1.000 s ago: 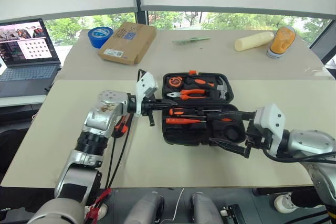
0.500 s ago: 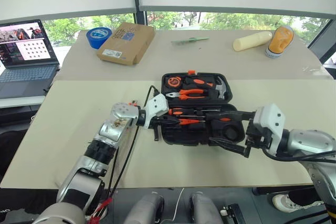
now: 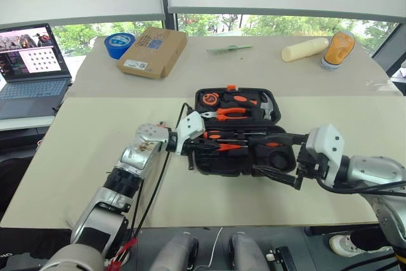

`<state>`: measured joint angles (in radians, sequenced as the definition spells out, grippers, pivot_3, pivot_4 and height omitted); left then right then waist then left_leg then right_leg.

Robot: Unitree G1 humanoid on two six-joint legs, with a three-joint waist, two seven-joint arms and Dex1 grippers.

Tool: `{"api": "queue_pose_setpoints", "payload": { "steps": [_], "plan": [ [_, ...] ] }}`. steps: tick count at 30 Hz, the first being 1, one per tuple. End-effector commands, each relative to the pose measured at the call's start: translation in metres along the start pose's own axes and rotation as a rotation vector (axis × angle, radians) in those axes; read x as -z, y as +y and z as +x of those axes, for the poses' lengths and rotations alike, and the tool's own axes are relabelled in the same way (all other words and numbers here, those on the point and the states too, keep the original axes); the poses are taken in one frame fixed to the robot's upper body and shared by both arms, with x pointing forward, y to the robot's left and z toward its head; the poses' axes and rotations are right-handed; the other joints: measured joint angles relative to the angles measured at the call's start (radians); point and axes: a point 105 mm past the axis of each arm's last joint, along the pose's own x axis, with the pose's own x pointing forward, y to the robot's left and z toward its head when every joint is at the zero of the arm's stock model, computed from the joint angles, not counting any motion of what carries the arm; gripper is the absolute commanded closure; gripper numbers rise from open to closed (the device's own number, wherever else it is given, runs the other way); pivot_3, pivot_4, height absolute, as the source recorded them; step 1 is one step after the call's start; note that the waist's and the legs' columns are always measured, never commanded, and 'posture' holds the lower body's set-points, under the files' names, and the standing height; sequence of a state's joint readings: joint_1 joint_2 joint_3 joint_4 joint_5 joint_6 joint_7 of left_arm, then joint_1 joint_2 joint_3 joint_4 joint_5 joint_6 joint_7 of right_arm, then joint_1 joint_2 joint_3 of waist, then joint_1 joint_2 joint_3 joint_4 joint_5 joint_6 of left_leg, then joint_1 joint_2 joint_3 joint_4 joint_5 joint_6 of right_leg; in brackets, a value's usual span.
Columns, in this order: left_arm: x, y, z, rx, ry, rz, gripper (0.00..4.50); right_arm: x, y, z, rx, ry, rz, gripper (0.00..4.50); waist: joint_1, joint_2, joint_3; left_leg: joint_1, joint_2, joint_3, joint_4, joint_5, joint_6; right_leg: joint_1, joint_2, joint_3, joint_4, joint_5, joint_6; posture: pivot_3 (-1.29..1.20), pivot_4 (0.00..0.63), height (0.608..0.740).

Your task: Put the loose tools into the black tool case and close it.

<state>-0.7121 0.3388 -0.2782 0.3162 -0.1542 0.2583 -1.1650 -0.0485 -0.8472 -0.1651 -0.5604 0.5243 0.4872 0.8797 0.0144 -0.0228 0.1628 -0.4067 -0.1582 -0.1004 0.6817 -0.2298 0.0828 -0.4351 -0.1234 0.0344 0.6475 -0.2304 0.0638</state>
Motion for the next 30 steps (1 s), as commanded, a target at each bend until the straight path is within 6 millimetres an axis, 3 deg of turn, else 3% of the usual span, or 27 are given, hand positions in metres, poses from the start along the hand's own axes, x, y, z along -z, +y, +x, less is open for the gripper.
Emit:
{"api": "queue_pose_setpoints", "payload": {
  "steps": [1, 10, 17, 22, 26, 28, 30],
  "plan": [
    [0.001, 0.001, 0.008, 0.001, 0.051, 0.087, 4.46, -0.007, 0.003, 0.002, -0.004, -0.026, -0.026, 0.0, -0.001, 0.0, 0.0, 0.0, 0.0, 0.0, 0.0, 0.0, 0.0, 0.0, 0.0, 0.0, 0.0, 0.0, 0.0, 0.0, 0.15, 0.735],
    [0.04, 0.0, 0.014, -0.015, 0.226, 0.131, 4.46, -0.008, 0.008, 0.001, -0.006, -0.029, -0.019, 0.0, 0.003, 0.0, 0.0, 0.005, 0.0, 0.0, 0.0, -0.002, 0.002, 0.005, 0.0, 0.0, -0.001, 0.0, 0.0, 0.0, 0.15, 0.735],
    [0.034, -0.016, 0.017, 0.056, 0.179, 0.147, 4.46, -0.009, 0.009, -0.001, 0.002, -0.026, -0.019, 0.0, 0.005, 0.001, -0.001, 0.01, 0.0, -0.001, -0.002, -0.006, 0.008, 0.012, 0.0, -0.001, -0.004, 0.0, 0.0, 0.0, 0.15, 0.735],
    [0.032, -0.016, 0.013, 0.047, 0.173, 0.154, 4.46, -0.007, 0.01, -0.001, 0.002, -0.022, -0.018, 0.0, 0.008, 0.001, -0.001, 0.01, 0.0, -0.001, -0.001, -0.006, 0.008, 0.012, 0.0, -0.002, -0.005, 0.0, 0.0, 0.0, 0.15, 0.735],
    [0.0, 0.001, -0.024, -0.069, 0.073, 0.14, 4.46, -0.012, 0.008, 0.005, -0.024, -0.045, -0.03, 0.0, 0.0, 0.001, -0.001, 0.01, 0.0, -0.001, -0.002, -0.006, 0.008, 0.011, 0.0, -0.001, -0.004, 0.0, 0.0, 0.0, 0.15, 0.735],
    [-0.031, -0.01, -0.055, -0.076, -0.077, 0.059, 4.23, -0.015, 0.006, 0.01, -0.048, -0.059, -0.04, 0.0, -0.016, 0.001, -0.001, 0.009, 0.002, 0.0, -0.003, -0.006, 0.008, 0.008, 0.001, -0.001, -0.004, 0.0, 0.0, 0.0, 0.15, 0.735],
    [-0.041, -0.024, -0.08, -0.085, -0.11, 0.02, 3.78, -0.017, 0.006, 0.014, -0.076, -0.07, -0.043, 0.0, -0.027, 0.001, -0.001, 0.006, 0.003, 0.0, -0.003, -0.003, 0.002, 0.003, 0.002, 0.0, -0.001, 0.0, 0.0, 0.0, 0.15, 0.735]
  ]
}}
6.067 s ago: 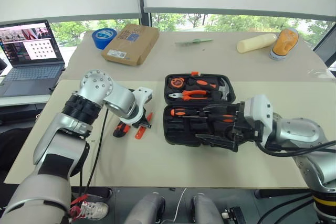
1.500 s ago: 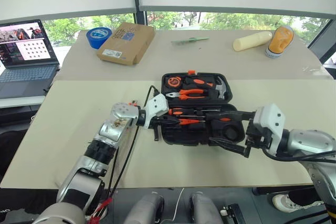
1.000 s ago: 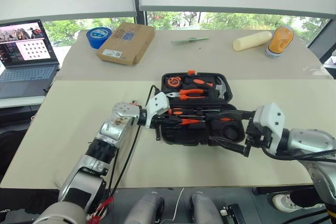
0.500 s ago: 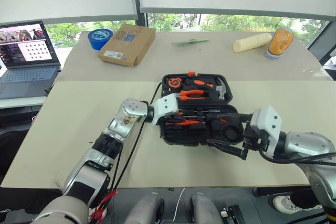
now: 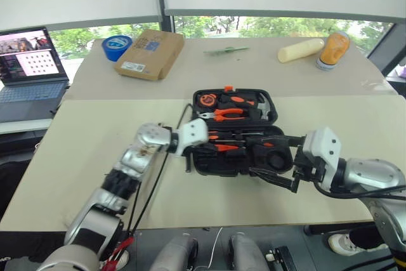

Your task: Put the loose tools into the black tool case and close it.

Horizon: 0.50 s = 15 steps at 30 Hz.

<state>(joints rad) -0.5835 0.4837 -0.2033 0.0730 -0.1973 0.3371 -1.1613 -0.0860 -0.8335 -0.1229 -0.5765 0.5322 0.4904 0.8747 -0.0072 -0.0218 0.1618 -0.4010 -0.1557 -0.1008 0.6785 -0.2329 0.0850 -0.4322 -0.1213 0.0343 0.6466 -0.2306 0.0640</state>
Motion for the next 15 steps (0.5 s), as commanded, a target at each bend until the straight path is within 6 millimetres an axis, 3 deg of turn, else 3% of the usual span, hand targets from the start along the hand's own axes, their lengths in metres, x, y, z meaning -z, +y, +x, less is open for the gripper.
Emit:
{"api": "queue_pose_setpoints", "payload": {
  "steps": [1, 8, 10, 13, 15],
  "plan": [
    [-0.041, -0.015, -0.048, -0.03, -0.124, -0.03, 3.44, -0.01, -0.001, 0.007, -0.05, -0.042, -0.028, 0.0, -0.006, 0.0, 0.0, -0.002, 0.0, 0.0, 0.0, 0.001, -0.002, -0.003, 0.0, 0.0, 0.001, 0.0, 0.0, 0.0, 0.15, 0.735],
    [-0.028, -0.025, -0.128, -0.411, -0.066, -0.216, 0.85, -0.018, -0.002, 0.015, -0.187, -0.091, -0.01, 0.0, -0.004, 0.001, 0.0, -0.002, 0.0, 0.0, 0.0, 0.001, -0.003, -0.005, 0.001, 0.0, 0.0, 0.0, 0.0, 0.0, 0.15, 0.735],
    [-0.011, -0.032, -0.156, -0.533, 0.003, -0.265, 0.1, -0.022, -0.002, 0.017, -0.236, -0.104, -0.012, 0.0, 0.003, 0.0, 0.0, 0.0, 0.001, 0.0, -0.001, 0.001, -0.003, -0.004, 0.001, 0.0, -0.001, 0.0, 0.0, 0.0, 0.15, 0.735],
    [0.016, -0.05, -0.196, -0.682, 0.151, -0.295, 0.02, -0.025, -0.004, 0.022, -0.279, -0.113, -0.027, 0.0, 0.004, 0.001, 0.0, 0.001, 0.001, 0.001, -0.001, 0.0, -0.002, -0.004, 0.001, 0.0, -0.002, 0.0, -0.001, 0.0, 0.15, 0.735],
    [0.019, -0.06, -0.206, -0.699, 0.193, -0.314, 0.02, -0.026, -0.004, 0.024, -0.301, -0.116, -0.032, 0.0, 0.006, 0.0, 0.0, 0.002, 0.002, 0.002, -0.003, -0.001, -0.003, -0.004, 0.002, 0.001, -0.003, 0.0, -0.001, 0.0, 0.15, 0.735]
  ]
}}
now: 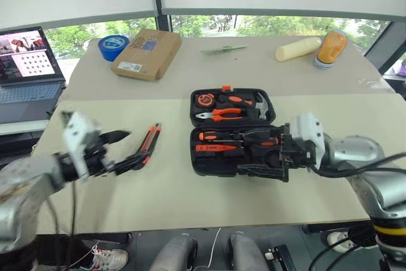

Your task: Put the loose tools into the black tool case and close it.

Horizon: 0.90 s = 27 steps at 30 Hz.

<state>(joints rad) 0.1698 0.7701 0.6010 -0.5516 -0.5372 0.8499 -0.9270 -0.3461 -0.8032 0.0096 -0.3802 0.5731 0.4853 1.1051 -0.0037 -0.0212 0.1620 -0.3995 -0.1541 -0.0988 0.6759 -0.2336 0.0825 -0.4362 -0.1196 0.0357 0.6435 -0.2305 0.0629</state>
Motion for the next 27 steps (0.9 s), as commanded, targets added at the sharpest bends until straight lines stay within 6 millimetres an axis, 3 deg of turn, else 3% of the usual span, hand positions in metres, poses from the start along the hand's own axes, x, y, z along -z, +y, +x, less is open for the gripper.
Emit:
{"api": "queue_pose_setpoints", "payload": {
  "steps": [1, 4, 8, 14, 20, 27],
  "plan": [
    [-0.009, 0.003, -0.023, -0.069, 0.02, 0.079, 0.02, -0.009, 0.001, 0.004, -0.051, -0.033, -0.042, 0.0, 0.009, 0.0, 0.0, 0.0, 0.001, 0.0, 0.0, -0.002, -0.003, 0.0, 0.001, 0.0, -0.001, 0.0, -0.001, 0.0, 0.15, 0.735],
    [-0.012, 0.003, -0.014, -0.078, 0.045, 0.092, 0.02, -0.01, 0.0, 0.009, -0.059, -0.042, -0.053, 0.0, 0.036, 0.0, 0.0, 0.0, 0.003, -0.001, 0.001, -0.008, -0.004, 0.002, 0.001, -0.003, -0.003, 0.002, -0.004, 0.0, 0.15, 0.735],
    [-0.025, 0.017, 0.017, -0.156, 0.041, 0.009, 0.02, -0.009, -0.009, 0.015, -0.005, -0.04, -0.093, 0.0, 0.052, 0.0, 0.0, 0.002, 0.006, -0.001, 0.002, -0.008, -0.005, 0.006, 0.005, -0.004, -0.005, 0.005, -0.006, 0.0, 0.15, 0.735],
    [-0.029, 0.007, 0.059, -0.07, 0.176, -0.066, 0.02, -0.007, -0.005, 0.011, -0.002, -0.021, -0.079, 0.0, 0.036, -0.001, 0.0, 0.0, 0.009, 0.001, 0.002, -0.004, -0.014, 0.002, 0.007, -0.004, -0.001, 0.007, -0.007, 0.0, 0.15, 0.735],
    [-0.006, 0.013, 0.087, -0.053, 0.335, -0.086, 0.02, -0.003, 0.008, 0.012, 0.002, -0.018, -0.049, 0.0, 0.011, -0.001, 0.0, -0.002, 0.013, 0.001, 0.0, -0.003, -0.015, -0.001, 0.009, -0.004, 0.0, 0.007, -0.008, 0.0, 0.15, 0.735],
    [0.013, 0.015, 0.098, -0.073, 0.398, -0.037, 0.02, -0.001, 0.011, 0.008, 0.051, -0.016, -0.036, 0.0, 0.015, -0.001, 0.0, -0.002, 0.014, 0.001, 0.0, -0.003, -0.016, -0.001, 0.011, -0.004, 0.0, 0.007, -0.008, 0.0, 0.15, 0.735]
  ]
}}
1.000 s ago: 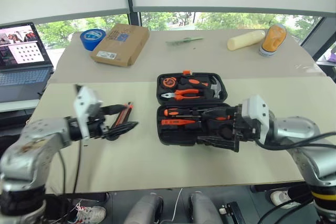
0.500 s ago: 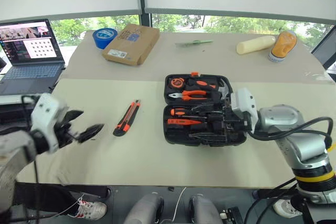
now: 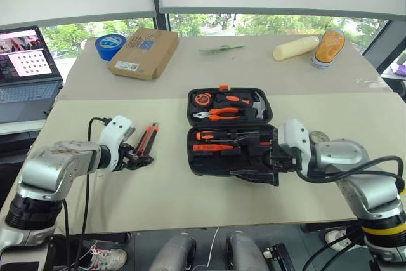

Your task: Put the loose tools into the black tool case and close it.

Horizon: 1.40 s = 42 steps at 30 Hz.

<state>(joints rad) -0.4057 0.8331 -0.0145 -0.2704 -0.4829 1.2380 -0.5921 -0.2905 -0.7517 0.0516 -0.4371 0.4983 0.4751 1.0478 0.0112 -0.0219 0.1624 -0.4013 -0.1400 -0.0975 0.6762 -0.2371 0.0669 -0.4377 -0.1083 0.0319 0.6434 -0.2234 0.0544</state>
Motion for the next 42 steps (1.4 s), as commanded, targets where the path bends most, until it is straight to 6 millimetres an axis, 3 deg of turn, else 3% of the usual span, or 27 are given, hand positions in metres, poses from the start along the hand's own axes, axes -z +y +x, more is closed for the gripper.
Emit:
{"api": "queue_pose_setpoints", "payload": {
  "steps": [1, 2, 5, 11, 14, 18, 20, 23, 28, 30, 32, 35, 42],
  "plan": [
    [0.009, 0.004, 0.006, -0.041, 0.028, 0.031, 0.02, -0.012, 0.0, -0.007, 0.036, -0.031, -0.029, 0.0, 0.001, 0.0, 0.0, 0.001, 0.0, 0.0, 0.0, 0.0, 0.0, 0.001, 0.0, 0.0, 0.0, 0.0, 0.0, 0.0, 0.15, 0.735],
    [0.011, 0.002, 0.007, -0.036, 0.031, 0.034, 0.02, -0.011, 0.0, -0.008, 0.04, -0.028, -0.029, 0.0, 0.003, 0.0, 0.0, 0.001, 0.0, 0.0, 0.0, -0.001, -0.001, 0.001, 0.0, 0.0, 0.0, 0.0, 0.0, 0.0, 0.15, 0.735],
    [0.015, -0.004, 0.011, -0.012, 0.033, 0.029, 0.74, -0.011, -0.001, -0.009, 0.053, -0.023, -0.03, 0.0, 0.002, 0.0, 0.0, 0.002, 0.0, 0.0, 0.0, -0.002, -0.002, 0.001, 0.0, 0.0, 0.0, 0.0, 0.0, 0.0, 0.15, 0.735],
    [0.017, -0.003, 0.012, -0.012, 0.028, 0.022, 2.67, -0.01, -0.003, -0.014, 0.088, 0.001, -0.046, 0.0, 0.002, 0.001, -0.001, 0.002, 0.0, 0.0, 0.0, -0.002, -0.002, 0.001, 0.0, 0.0, 0.0, 0.0, 0.0, 0.0, 0.15, 0.735],
    [-0.002, -0.002, 0.007, 0.017, -0.062, 0.046, 2.72, -0.009, -0.002, -0.017, 0.091, 0.01, -0.042, 0.0, 0.003, 0.001, -0.001, 0.002, 0.0, 0.0, 0.0, -0.002, -0.002, 0.001, 0.0, 0.0, -0.001, 0.0, 0.0, 0.0, 0.15, 0.735],
    [-0.079, -0.025, -0.024, 0.208, -0.37, 0.225, 2.72, -0.008, 0.005, -0.03, 0.09, 0.032, -0.001, 0.0, 0.017, 0.0, 0.0, 0.0, 0.0, 0.0, 0.001, -0.002, -0.002, 0.001, 0.0, -0.001, -0.001, 0.0, 0.0, 0.0, 0.15, 0.735],
    [-0.101, -0.044, -0.034, 0.307, -0.431, 0.413, 2.72, -0.006, 0.01, -0.037, 0.084, 0.049, 0.023, 0.0, 0.026, -0.002, 0.001, -0.006, 0.0, -0.002, 0.005, -0.001, -0.004, -0.002, 0.0, -0.004, -0.002, 0.001, -0.002, 0.0, 0.15, 0.735],
    [-0.121, -0.07, -0.03, 0.44, -0.436, 0.622, 2.72, -0.005, 0.011, -0.046, 0.105, 0.073, 0.034, 0.0, 0.026, -0.001, 0.001, -0.005, -0.001, 0.0, 0.005, -0.001, -0.004, 0.0, -0.003, -0.004, -0.004, 0.002, -0.003, 0.0, 0.15, 0.735],
    [-0.148, -0.111, -0.009, 0.591, -0.436, 0.77, 2.72, -0.003, 0.013, -0.051, 0.155, 0.094, 0.026, 0.0, 0.027, -0.001, 0.0, -0.003, 0.0, 0.0, 0.004, 0.001, 0.002, 0.002, -0.003, -0.004, -0.004, 0.002, -0.003, 0.0, 0.15, 0.735],
    [-0.142, -0.127, 0.0, 0.666, -0.388, 0.827, 2.72, -0.001, 0.017, -0.051, 0.156, 0.102, 0.027, 0.0, 0.024, -0.001, 0.001, -0.005, 0.0, 0.0, 0.004, 0.003, 0.006, 0.001, -0.002, -0.003, -0.004, 0.002, -0.003, 0.0, 0.15, 0.735],
    [-0.124, -0.146, 0.013, 0.751, -0.282, 0.915, 2.72, 0.001, 0.022, -0.052, 0.177, 0.111, 0.03, 0.0, 0.017, -0.001, 0.001, -0.006, 0.0, 0.001, 0.004, 0.003, 0.006, 0.0, -0.002, -0.002, -0.003, 0.002, -0.003, 0.0, 0.15, 0.735],
    [-0.108, -0.152, 0.027, 0.762, -0.17, 0.932, 2.72, 0.004, 0.023, -0.053, 0.225, 0.113, 0.035, 0.0, 0.008, -0.001, 0.001, -0.005, 0.0, 0.001, 0.003, 0.003, 0.006, -0.001, -0.003, -0.001, -0.003, 0.002, -0.002, 0.0, 0.15, 0.735],
    [-0.084, -0.166, 0.034, 0.806, -0.06, 0.95, 2.72, 0.007, 0.027, -0.058, 0.281, 0.125, 0.029, 0.0, 0.003, -0.001, 0.001, -0.005, 0.0, 0.001, 0.004, 0.003, 0.007, 0.0, 0.0, 0.0, -0.002, 0.001, -0.002, 0.0, 0.15, 0.735]
  ]
}}
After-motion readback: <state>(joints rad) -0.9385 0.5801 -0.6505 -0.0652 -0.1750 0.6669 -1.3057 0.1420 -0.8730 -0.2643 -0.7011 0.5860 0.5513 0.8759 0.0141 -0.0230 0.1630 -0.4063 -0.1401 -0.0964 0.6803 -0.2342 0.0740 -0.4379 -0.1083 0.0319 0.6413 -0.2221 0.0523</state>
